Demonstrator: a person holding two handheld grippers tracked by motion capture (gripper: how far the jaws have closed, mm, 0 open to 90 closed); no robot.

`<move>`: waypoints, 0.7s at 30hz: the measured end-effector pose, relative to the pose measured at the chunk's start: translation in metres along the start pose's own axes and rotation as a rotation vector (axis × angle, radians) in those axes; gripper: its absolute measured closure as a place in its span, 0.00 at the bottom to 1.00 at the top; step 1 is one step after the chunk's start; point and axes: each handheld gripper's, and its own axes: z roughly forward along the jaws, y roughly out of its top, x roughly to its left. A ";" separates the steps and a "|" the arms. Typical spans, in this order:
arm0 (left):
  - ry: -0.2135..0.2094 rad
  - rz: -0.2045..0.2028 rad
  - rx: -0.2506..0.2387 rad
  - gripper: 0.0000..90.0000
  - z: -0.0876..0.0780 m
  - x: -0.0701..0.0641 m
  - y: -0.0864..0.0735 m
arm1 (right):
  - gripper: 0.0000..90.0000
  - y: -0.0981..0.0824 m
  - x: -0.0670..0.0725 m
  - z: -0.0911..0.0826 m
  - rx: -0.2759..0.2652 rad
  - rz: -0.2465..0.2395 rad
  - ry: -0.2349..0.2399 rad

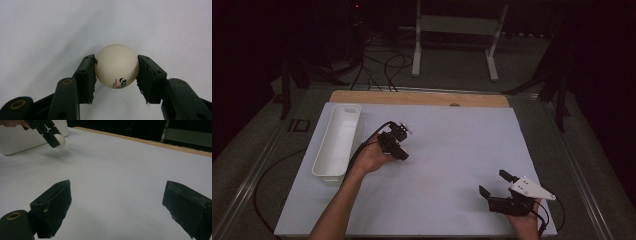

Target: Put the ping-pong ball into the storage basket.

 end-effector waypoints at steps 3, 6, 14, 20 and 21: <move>0.003 0.001 -0.002 0.57 -0.002 0.000 0.001 | 0.09 0.000 0.000 0.000 0.001 0.002 0.001; 0.006 0.002 -0.005 0.57 -0.003 -0.001 0.001 | 0.09 0.000 0.000 0.000 0.000 0.001 0.001; 0.020 -0.003 -0.024 0.57 -0.009 -0.001 0.003 | 0.09 0.000 0.000 0.000 0.000 0.002 0.002; 0.026 -0.005 -0.034 0.57 -0.014 0.000 0.003 | 0.09 0.000 0.000 0.000 0.001 0.004 0.003; 0.027 -0.010 -0.039 0.57 -0.015 -0.001 0.004 | 0.09 0.000 0.000 0.000 0.000 0.005 0.003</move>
